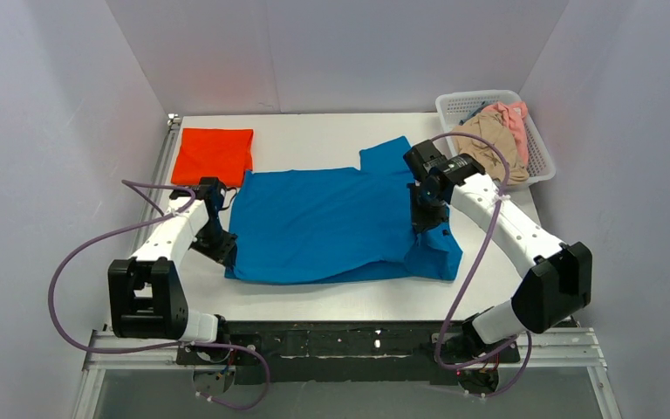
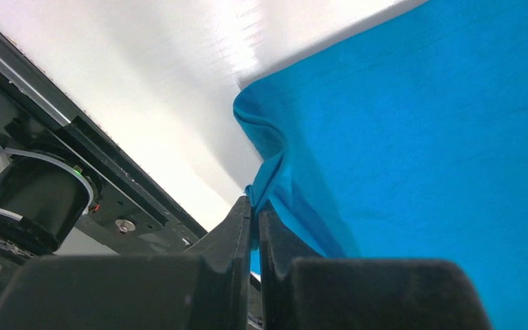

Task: Fold and stack the t-shirts
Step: Fold the flattened tshirt in 1/3 of the way

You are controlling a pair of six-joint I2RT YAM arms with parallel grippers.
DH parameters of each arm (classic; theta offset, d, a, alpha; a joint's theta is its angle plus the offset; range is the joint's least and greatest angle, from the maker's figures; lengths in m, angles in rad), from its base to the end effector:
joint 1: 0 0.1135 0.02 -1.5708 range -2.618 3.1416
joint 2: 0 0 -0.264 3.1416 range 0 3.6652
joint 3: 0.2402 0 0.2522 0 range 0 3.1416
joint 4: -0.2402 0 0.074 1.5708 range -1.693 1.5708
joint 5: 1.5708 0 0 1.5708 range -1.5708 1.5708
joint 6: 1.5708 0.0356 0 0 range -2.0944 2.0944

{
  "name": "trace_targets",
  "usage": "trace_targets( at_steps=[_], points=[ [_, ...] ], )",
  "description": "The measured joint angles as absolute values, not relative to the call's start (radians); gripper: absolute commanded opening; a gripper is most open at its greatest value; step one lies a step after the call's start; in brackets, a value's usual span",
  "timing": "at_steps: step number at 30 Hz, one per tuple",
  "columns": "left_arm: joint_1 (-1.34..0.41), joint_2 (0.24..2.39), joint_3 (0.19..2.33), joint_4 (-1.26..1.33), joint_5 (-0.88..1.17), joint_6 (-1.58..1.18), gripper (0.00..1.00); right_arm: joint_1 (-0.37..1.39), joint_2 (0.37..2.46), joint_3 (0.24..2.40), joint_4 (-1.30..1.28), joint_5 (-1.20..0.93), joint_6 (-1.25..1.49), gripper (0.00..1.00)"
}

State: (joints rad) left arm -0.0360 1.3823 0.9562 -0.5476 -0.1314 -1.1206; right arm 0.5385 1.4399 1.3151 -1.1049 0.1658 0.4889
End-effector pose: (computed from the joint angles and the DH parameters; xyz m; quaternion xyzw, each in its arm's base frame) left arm 0.2798 -0.0054 0.2358 -0.5087 0.8069 -0.1079 0.2801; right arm 0.2370 0.1347 0.3015 -0.0103 0.9822 0.0120 0.1874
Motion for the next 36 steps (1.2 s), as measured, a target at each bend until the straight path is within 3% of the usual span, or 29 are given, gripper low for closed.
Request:
trace_targets(
  at_steps=[10, 13, 15, 16, 17, 18, 20, 21, 23, 25, 27, 29, 31, 33, 36],
  points=[
    [-0.014, 1.538, 1.056, -0.558, -0.147, -1.119, 0.04, 0.458, 1.643, 1.464, -1.087, 0.118, 0.418, 0.01],
    [-0.006, 1.602, 1.097, -0.56, -0.148, -1.113, 0.3, 0.442, 1.737, 1.525, -1.087, 0.104, 0.398, 0.02],
    [0.009, 1.654, 1.134, -0.562, -0.147, -1.105, 0.34, 0.426, 1.807, 1.57, -1.09, 0.101, 0.388, 0.07],
    [0.019, 1.679, 1.156, -0.565, -0.147, -1.103, 0.37, 0.414, 1.847, 1.599, -1.094, 0.101, 0.386, 0.1],
    [0.03, 1.7, 1.178, -0.569, -0.149, -1.102, 0.46, 0.401, 1.89, 1.635, -1.097, 0.101, 0.385, 0.18],
    [0.041, 1.718, 1.203, -0.578, -0.15, -1.101, 0.64, 0.386, 1.937, 1.683, -1.107, 0.103, 0.386, 0.32],
    [0.067, 1.749, 1.26, -0.607, -0.146, -1.1, 0.86, 0.355, 2.037, 1.808, -1.135, 0.113, 0.387, 0.68],
    [0.083, 1.758, 1.287, -0.619, -0.144, -1.089, 0.96, 0.339, 2.08, 1.865, -1.135, 0.12, 0.396, 0.75],
    [0.12, 1.757, 1.34, -0.649, -0.137, -1.074, 0.98, 0.303, 2.151, 1.97, -1.152, 0.156, 0.392, 0.82],
    [0.135, 1.705, 1.35, -0.681, -0.131, -1.033, 0.98, 0.291, 2.111, 1.934, -1.154, 0.182, 0.396, 0.84],
    [0.129, 1.61, 1.33, -0.68, -0.072, -0.984, 0.98, 0.298, 1.974, 1.78, -1.092, 0.165, 0.394, 0.84],
    [0.095, 1.516, 1.281, -0.662, 0.033, -0.921, 0.98, 0.321, 1.625, 1.344, -0.908, -0.02, 0.376, 0.83],
    [-0.024, 1.523, 1.217, -0.602, 0.109, -0.873, 0.98, 0.35, 1.468, 1.158, -0.798, -0.166, 0.374, 0.82],
    [-0.123, 1.597, 1.187, -0.536, 0.171, -0.842, 0.98, 0.371, 1.502, 1.064, -0.664, -0.309, 0.377, 0.82],
    [-0.126, 1.659, 1.186, -0.499, 0.181, -0.827, 0.98, 0.382, 1.589, 1.104, -0.627, -0.36, 0.384, 0.82]
  ],
)
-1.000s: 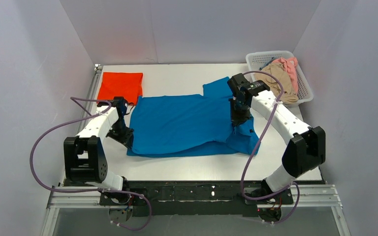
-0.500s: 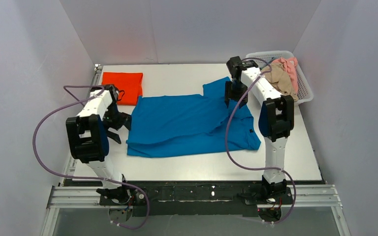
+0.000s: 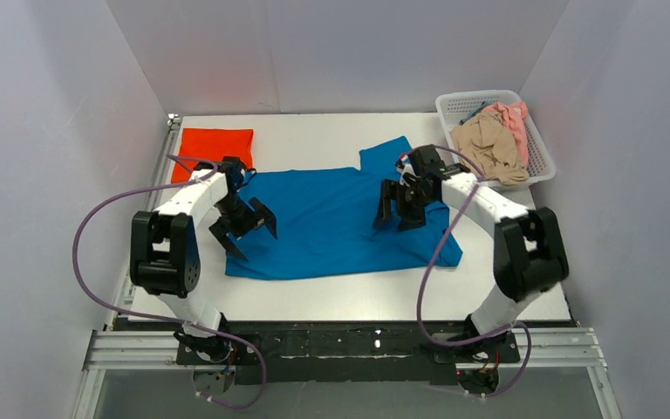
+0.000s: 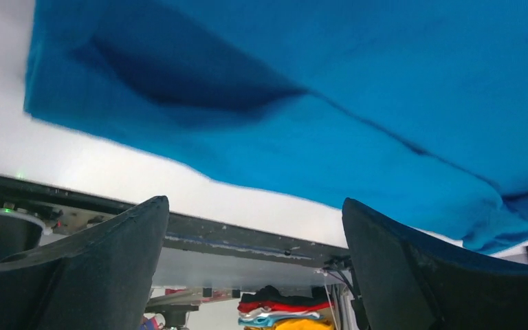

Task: Fold and stack the t-shirts
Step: Fold the flattened tshirt in 1/3 of the way

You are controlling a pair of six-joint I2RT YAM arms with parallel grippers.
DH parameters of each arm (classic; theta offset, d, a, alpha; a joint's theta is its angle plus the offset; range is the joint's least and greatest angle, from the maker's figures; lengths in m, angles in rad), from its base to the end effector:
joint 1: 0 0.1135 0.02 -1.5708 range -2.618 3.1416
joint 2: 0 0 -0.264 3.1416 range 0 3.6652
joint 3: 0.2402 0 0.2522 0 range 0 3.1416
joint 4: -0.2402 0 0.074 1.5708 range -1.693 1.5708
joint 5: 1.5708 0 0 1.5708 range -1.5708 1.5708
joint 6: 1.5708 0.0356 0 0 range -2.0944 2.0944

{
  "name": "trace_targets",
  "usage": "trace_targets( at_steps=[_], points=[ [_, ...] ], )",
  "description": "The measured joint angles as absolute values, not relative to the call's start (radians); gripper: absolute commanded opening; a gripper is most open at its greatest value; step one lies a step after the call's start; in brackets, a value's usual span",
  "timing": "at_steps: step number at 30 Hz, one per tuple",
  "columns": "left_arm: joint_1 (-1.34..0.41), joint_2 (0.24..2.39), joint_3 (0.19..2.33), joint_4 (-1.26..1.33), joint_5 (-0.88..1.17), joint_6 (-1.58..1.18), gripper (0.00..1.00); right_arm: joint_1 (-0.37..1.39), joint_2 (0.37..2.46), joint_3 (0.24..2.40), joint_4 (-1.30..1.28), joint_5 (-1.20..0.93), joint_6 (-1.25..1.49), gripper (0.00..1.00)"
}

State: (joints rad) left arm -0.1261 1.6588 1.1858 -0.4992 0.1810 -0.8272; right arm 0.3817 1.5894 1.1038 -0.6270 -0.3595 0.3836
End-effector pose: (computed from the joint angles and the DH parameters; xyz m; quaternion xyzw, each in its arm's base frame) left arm 0.3464 -0.0504 0.2282 -0.3018 0.9029 -0.2115 0.2213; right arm 0.2895 0.1297 0.2199 -0.0397 0.9582 0.2449 0.1423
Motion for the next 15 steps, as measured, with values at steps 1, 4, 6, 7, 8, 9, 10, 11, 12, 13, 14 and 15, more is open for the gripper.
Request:
trace_targets(
  at_steps=[1, 4, 6, 7, 8, 9, 10, 11, 12, 13, 14, 15],
  points=[
    [-0.125, 1.687, 1.192, -0.49, 0.181, -0.821, 0.98, 0.387, 1.657, 1.157, -0.606, -0.377, 0.389, 0.82],
    [-0.121, 1.855, 1.246, -0.443, 0.168, -0.784, 0.98, 0.404, 1.888, 1.356, -0.514, -0.403, 0.402, 0.82],
    [-0.12, 1.891, 1.274, -0.452, 0.157, -0.767, 0.98, 0.405, 1.947, 1.446, -0.562, -0.4, 0.414, 0.82],
    [-0.119, 1.901, 1.287, -0.452, 0.152, -0.761, 0.98, 0.405, 1.988, 1.509, -0.558, -0.393, 0.418, 0.83],
    [-0.118, 1.911, 1.309, -0.451, 0.14, -0.754, 0.98, 0.405, 2.019, 1.555, -0.541, -0.381, 0.42, 0.83],
    [-0.117, 1.915, 1.316, -0.449, 0.137, -0.75, 0.98, 0.405, 2.025, 1.566, -0.539, -0.375, 0.421, 0.83],
    [-0.116, 1.918, 1.328, -0.449, 0.13, -0.746, 0.98, 0.405, 2.025, 1.567, -0.539, -0.364, 0.421, 0.84],
    [-0.115, 1.92, 1.337, -0.447, 0.124, -0.74, 0.98, 0.405, 2.014, 1.555, -0.538, -0.345, 0.421, 0.84],
    [-0.114, 1.923, 1.344, -0.443, 0.118, -0.736, 0.98, 0.405, 1.996, 1.531, -0.537, -0.323, 0.421, 0.84],
    [-0.113, 1.926, 1.348, -0.44, 0.115, -0.733, 0.98, 0.405, 1.975, 1.502, -0.538, -0.303, 0.423, 0.84],
    [-0.113, 1.932, 1.352, -0.436, 0.114, -0.729, 0.98, 0.404, 1.945, 1.458, -0.537, -0.278, 0.422, 0.84],
    [-0.113, 1.94, 1.357, -0.435, 0.113, -0.726, 0.98, 0.404, 1.918, 1.422, -0.54, -0.258, 0.424, 0.84]
  ],
)
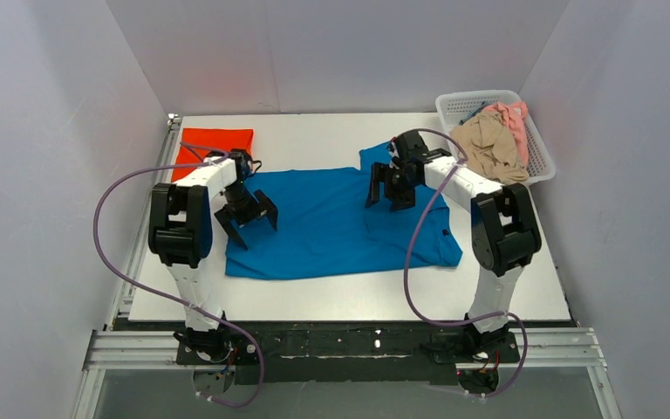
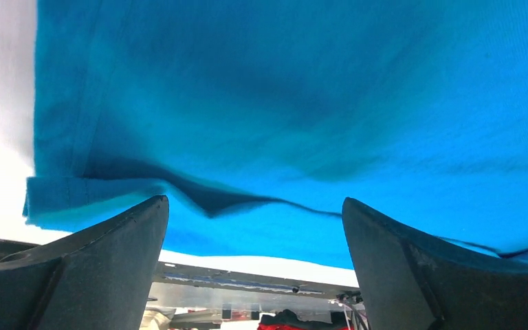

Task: Fold and stack the t-shirts
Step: Fold the flattened tshirt in 1/3 of the way

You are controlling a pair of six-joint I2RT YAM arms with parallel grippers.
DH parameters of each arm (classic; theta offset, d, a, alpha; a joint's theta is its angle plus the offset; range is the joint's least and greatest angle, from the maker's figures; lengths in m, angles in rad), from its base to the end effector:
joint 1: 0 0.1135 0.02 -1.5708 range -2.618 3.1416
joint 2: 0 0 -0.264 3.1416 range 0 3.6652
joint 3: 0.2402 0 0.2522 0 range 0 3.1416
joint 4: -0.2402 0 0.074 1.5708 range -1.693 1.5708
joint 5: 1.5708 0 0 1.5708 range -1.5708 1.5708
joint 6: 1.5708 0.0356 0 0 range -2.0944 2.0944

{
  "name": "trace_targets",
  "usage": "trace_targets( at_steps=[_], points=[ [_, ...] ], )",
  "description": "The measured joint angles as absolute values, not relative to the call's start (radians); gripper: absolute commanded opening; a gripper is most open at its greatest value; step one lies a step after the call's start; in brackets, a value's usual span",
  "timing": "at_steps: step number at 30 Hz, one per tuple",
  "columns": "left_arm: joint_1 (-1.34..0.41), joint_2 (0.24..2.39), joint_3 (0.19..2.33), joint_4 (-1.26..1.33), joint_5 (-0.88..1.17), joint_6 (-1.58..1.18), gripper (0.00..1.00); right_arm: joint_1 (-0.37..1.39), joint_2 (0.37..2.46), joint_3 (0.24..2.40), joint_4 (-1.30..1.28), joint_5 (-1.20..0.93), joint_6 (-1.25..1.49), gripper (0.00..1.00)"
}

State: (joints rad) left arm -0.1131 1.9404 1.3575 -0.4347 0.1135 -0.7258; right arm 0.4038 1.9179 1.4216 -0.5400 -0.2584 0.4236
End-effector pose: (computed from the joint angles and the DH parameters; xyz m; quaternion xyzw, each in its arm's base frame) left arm 0.4073 -0.0503 0.1819 -0.2749 0.9204 -0.1609 0.2268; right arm 0.3725 0.1691 0.2046 -0.0245 0.9568 0.2191 0.1898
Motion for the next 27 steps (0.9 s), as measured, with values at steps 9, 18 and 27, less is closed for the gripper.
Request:
trace_targets(
  at_steps=[9, 18, 27],
  points=[
    [-0.11, 1.999, 1.338, -0.41, 0.127, -0.726, 0.98, 0.369, 1.734, 1.068, -0.476, -0.163, 0.472, 0.84],
    [-0.111, 1.875, 1.133, -0.384, 0.177, -0.742, 0.99, 0.348, 1.537, 0.849, -0.412, -0.162, 0.556, 0.83],
    [-0.159, 1.658, 0.878, -0.345, 0.181, -0.799, 1.0, 0.349, 1.219, 0.602, -0.561, -0.159, 0.704, 0.84]
  ],
)
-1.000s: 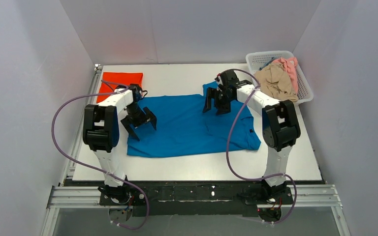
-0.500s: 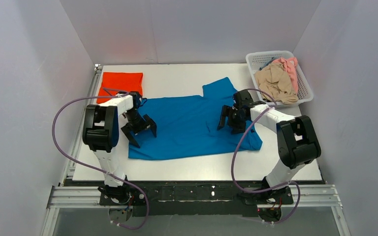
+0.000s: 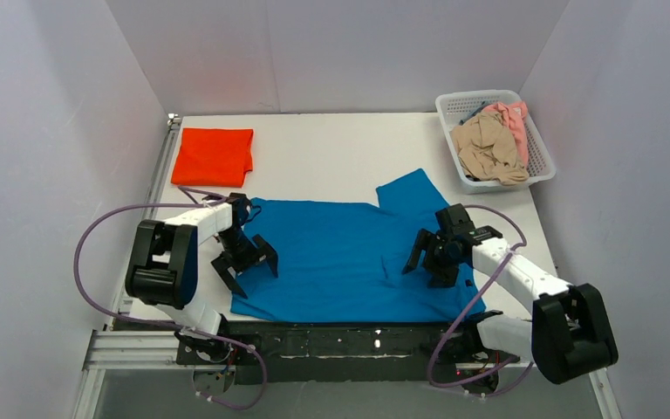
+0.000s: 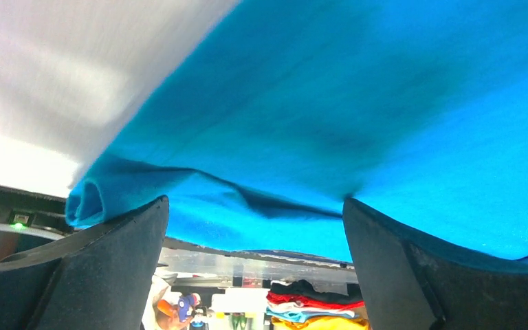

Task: Fold and stack the t-shirts
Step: Fold the flattened tshirt in 1/3 of the way

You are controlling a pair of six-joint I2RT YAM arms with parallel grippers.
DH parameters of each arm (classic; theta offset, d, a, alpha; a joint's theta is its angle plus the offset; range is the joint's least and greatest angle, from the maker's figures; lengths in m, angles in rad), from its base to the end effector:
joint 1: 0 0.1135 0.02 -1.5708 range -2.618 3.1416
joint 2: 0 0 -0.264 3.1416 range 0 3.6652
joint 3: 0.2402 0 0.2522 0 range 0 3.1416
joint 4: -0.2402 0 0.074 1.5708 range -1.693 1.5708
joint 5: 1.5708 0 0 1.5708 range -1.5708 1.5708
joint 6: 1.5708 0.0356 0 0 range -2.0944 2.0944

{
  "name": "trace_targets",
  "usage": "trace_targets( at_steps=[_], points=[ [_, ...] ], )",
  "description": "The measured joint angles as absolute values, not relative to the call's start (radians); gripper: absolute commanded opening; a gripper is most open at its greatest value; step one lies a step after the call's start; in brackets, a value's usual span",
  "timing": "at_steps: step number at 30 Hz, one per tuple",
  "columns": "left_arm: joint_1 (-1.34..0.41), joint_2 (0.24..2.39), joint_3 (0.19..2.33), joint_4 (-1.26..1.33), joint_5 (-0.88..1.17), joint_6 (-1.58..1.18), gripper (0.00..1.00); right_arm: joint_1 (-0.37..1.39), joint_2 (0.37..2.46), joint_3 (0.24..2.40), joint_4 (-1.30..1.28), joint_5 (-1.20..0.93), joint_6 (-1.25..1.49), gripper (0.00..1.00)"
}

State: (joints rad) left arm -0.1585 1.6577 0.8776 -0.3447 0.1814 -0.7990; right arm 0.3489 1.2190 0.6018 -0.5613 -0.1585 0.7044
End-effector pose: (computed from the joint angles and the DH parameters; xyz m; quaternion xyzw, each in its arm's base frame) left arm 0.3014 -0.0547 0.1485 -0.2867 0.9282 -0.1799 0.1548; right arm 0.1910 0.0754 0.1676 0.1577 0.9651 0.1648 0.1289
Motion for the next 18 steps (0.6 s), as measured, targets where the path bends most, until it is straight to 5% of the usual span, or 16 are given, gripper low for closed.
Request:
trace_targets(
  at_steps=[8, 18],
  points=[
    [-0.161, 1.534, 0.829, -0.37, 0.158, -0.83, 0.99, 0.349, 1.112, 0.58, -0.628, -0.096, 0.718, 0.89],
    [-0.157, 1.649, 1.349, -0.476, 0.012, -0.752, 0.99, 0.348, 1.142, 0.949, -0.604, 0.053, 0.612, 0.93]
  ],
)
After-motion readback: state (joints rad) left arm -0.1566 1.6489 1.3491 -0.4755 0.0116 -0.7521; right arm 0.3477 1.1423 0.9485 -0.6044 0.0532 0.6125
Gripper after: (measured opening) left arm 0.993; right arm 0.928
